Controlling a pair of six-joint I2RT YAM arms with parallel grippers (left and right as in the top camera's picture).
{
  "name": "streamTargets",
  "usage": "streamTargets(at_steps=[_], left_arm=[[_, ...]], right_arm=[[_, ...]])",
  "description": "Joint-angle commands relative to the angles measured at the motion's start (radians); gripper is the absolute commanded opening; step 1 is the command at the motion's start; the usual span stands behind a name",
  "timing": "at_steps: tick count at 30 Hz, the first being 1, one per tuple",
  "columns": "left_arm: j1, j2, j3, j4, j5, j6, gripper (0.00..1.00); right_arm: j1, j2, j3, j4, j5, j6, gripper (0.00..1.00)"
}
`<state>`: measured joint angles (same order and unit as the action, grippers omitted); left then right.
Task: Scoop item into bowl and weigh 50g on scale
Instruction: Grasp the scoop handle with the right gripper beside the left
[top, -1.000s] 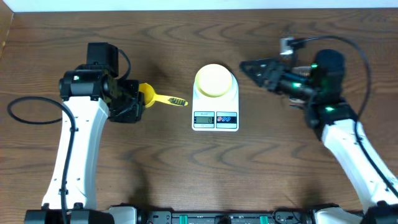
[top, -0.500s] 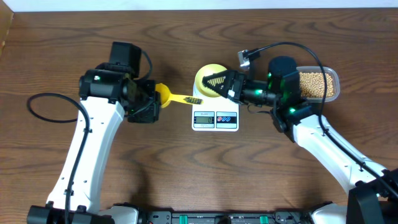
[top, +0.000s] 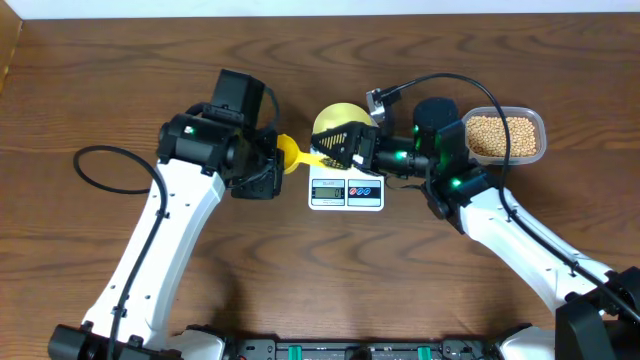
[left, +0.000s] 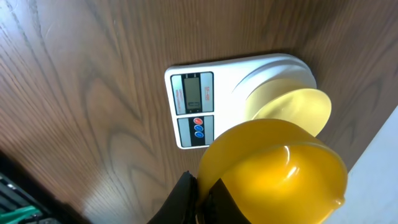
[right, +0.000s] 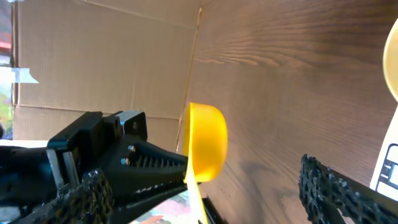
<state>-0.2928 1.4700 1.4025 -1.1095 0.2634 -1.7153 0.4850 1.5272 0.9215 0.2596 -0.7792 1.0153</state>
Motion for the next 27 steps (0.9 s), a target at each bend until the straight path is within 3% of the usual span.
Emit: streamTargets(at_steps=[1, 9, 15, 27], left_arm=[[-0.028, 0.017, 0.015, 0.000, -0.021, -0.082, 0.07], [-0.049, 0.022, 0.015, 0.002, -0.021, -0.198, 0.07], [-0.049, 0.023, 0.015, 0.020, -0.021, -0.269, 0.07], [-0.054, 0.023, 0.015, 0.060, -0.021, -0.280, 0.07]], right_arm=[[0.023, 0.003, 0.016, 0.006, 0.031, 0.005, 0.95], [0.034, 0.003, 0.016, 0.014, 0.072, 0.050, 0.88], [0.035, 0.003, 0.016, 0.014, 0.122, 0.089, 0.90], [0.043, 0.003, 0.016, 0.014, 0.130, 0.114, 0.87]])
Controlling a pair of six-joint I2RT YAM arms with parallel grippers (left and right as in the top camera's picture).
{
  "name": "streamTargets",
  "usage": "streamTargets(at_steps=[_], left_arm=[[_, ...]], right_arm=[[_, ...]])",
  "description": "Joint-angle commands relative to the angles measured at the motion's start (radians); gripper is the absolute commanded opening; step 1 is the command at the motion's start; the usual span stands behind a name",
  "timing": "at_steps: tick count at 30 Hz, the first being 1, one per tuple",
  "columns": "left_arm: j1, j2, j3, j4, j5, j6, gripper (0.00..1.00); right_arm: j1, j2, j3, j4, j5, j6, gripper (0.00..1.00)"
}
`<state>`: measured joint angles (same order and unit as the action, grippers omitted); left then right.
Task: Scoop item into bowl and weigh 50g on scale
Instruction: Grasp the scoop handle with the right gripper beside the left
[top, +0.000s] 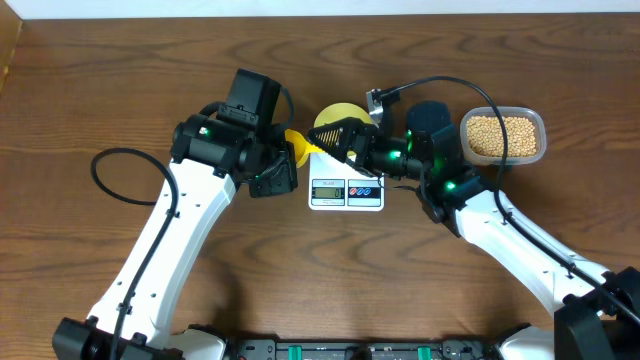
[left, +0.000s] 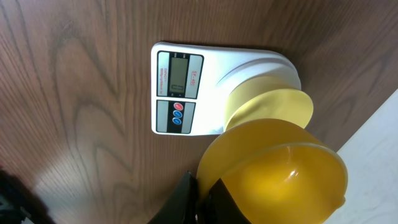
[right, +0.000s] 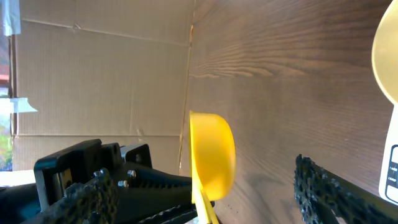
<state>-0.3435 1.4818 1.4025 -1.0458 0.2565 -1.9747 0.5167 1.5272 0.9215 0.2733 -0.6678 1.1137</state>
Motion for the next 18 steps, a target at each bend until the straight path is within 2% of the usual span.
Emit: streamTargets(at_steps=[1, 18], left_arm=[[-0.003, 0.011, 0.015, -0.003, -0.014, -0.021, 0.07], [-0.036, 0.014, 0.015, -0.003, -0.014, -0.047, 0.07]], right_arm=[[0.012, 0.003, 0.016, 0.000, 0.024, 0.016, 0.87], [0.045, 0.003, 0.016, 0.030, 0.075, 0.046, 0.59]])
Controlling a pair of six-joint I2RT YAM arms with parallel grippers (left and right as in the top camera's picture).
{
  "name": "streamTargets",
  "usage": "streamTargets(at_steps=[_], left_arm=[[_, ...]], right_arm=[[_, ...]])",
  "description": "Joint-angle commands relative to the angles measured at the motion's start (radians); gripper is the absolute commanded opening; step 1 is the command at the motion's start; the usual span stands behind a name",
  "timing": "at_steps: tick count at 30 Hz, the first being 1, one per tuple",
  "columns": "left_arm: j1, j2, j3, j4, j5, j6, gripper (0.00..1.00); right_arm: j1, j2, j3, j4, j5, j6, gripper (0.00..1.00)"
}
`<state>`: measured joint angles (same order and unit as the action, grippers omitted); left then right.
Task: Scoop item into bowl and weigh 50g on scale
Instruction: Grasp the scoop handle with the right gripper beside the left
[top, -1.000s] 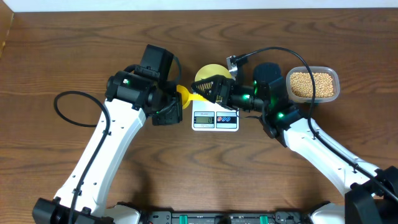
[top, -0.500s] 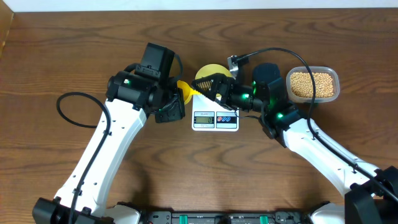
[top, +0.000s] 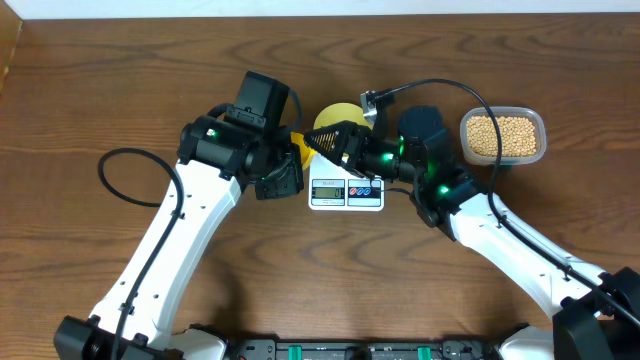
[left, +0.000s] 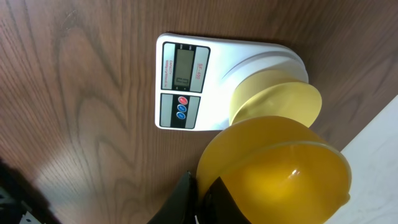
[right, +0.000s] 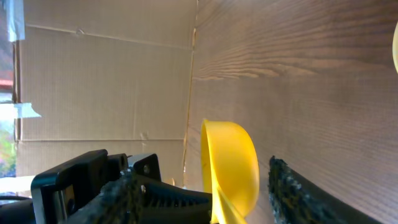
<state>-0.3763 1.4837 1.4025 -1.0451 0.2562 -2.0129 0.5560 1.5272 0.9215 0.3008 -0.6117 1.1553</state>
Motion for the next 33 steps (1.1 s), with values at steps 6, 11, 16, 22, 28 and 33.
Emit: streamTargets(at_steps=[6, 11, 16, 22, 28, 33], left_arm=[[-0.003, 0.012, 0.015, -0.004, -0.014, -0.009, 0.07], [-0.003, 0.012, 0.015, -0.004, -0.014, -0.009, 0.08], [-0.003, 0.012, 0.015, -0.004, -0.014, -0.009, 0.07], [-0.003, 0.012, 0.015, -0.005, -0.014, -0.009, 0.07], [-0.003, 0.012, 0.015, -0.004, -0.026, -0.009, 0.07], [-0.002, 0.012, 0.015, -0.005, -0.038, -0.009, 0.07]], right_arm=[[0.006, 0.003, 0.016, 0.002, 0.019, 0.004, 0.43], [0.006, 0.003, 0.016, 0.002, 0.019, 0.004, 0.39], [0.006, 0.003, 0.016, 0.002, 0.019, 0.004, 0.32], [0.006, 0.003, 0.016, 0.002, 0.019, 0.004, 0.31], [0.006, 0.003, 0.016, 0.002, 0.018, 0.003, 0.38], [0.006, 0.003, 0.016, 0.002, 0.018, 0.003, 0.56]])
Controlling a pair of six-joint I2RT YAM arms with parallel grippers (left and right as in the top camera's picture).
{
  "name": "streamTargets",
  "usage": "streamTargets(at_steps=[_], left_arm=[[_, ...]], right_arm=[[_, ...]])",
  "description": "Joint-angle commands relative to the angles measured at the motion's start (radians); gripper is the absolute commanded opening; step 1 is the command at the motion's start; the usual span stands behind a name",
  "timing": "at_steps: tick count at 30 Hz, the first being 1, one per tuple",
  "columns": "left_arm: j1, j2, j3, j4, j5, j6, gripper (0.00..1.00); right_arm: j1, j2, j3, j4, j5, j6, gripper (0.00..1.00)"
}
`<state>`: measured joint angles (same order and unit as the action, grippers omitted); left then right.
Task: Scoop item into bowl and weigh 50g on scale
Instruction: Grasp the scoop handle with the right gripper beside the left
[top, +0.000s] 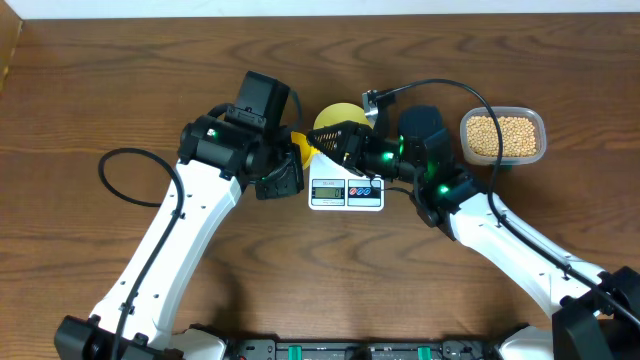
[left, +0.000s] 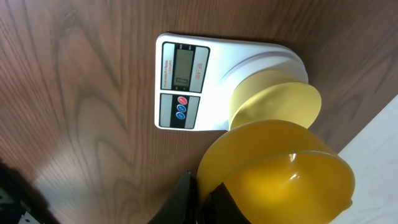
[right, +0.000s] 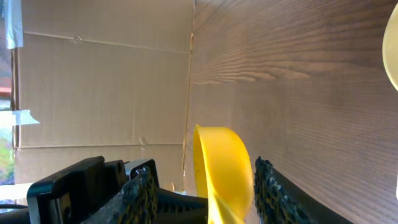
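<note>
My left gripper (top: 293, 152) is shut on the handle of the yellow scoop (left: 283, 174), whose cup is empty, just left of the pale yellow bowl (top: 338, 116) on the white scale (top: 346, 193). In the left wrist view the left gripper (left: 200, 198) pinches the scoop near its cup, above the scale (left: 186, 84) and bowl (left: 277, 106). My right gripper (right: 205, 183) is open, its fingers (right: 273, 190) on either side of the scoop (right: 224, 171); the right finger is close to the cup. In the overhead view the right gripper (top: 325, 145) meets the scoop over the scale's far left corner.
A clear plastic tub of yellow grains (top: 502, 136) stands at the far right, behind the right arm. A brown cardboard wall (right: 93, 87) borders the table on the left. A black cable (top: 120, 165) loops beside the left arm.
The right gripper's fingers stand closer together round the scoop's cup. Both arms and the scoop are otherwise where they were.
The left gripper first held the scoop left of the scale, with the right gripper open beside it. The scoop was then closer to the bowl, between the right gripper's wide-set fingers. Those fingers have since narrowed round the cup, the left gripper holding on throughout.
</note>
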<state>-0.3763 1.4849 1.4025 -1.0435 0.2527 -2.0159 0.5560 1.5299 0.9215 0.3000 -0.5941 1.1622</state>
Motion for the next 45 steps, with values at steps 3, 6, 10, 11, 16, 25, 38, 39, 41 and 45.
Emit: streamTargets(at_steps=[3, 6, 10, 11, 16, 25, 38, 39, 41, 45], left_arm=[[-0.002, 0.011, 0.015, -0.009, -0.063, -0.006, 0.07], [-0.002, 0.011, 0.015, -0.010, -0.071, -0.006, 0.07], [0.000, 0.011, 0.015, -0.010, -0.083, -0.006, 0.07], [0.000, 0.011, 0.015, -0.010, -0.092, -0.006, 0.07], [0.001, 0.010, 0.015, -0.010, -0.121, -0.006, 0.07], [0.029, 0.010, 0.015, -0.014, -0.134, -0.005, 0.08], [0.029, 0.010, 0.015, -0.013, -0.104, -0.006, 0.07], [0.029, 0.010, 0.015, -0.013, -0.104, -0.006, 0.07], [0.029, 0.010, 0.015, -0.012, -0.101, -0.006, 0.07], [0.029, 0.010, 0.015, -0.009, -0.054, -0.005, 0.07]], right_arm=[[0.006, 0.000, 0.016, 0.003, 0.001, -0.004, 0.78], [0.006, 0.000, 0.016, 0.003, 0.001, -0.004, 0.99], [0.006, 0.000, 0.016, 0.003, 0.001, -0.004, 0.99], [0.006, 0.000, 0.016, 0.003, 0.001, -0.004, 0.99], [0.000, 0.000, 0.016, 0.003, -0.003, -0.008, 0.99], [-0.028, 0.000, 0.016, 0.003, -0.026, -0.007, 0.99], [-0.027, 0.000, 0.016, 0.018, -0.026, 0.010, 0.80], [-0.027, 0.000, 0.016, 0.024, -0.027, 0.018, 0.79], [-0.026, 0.000, 0.016, 0.045, -0.035, 0.026, 0.77], [-0.025, 0.000, 0.016, 0.057, -0.037, 0.031, 0.74]])
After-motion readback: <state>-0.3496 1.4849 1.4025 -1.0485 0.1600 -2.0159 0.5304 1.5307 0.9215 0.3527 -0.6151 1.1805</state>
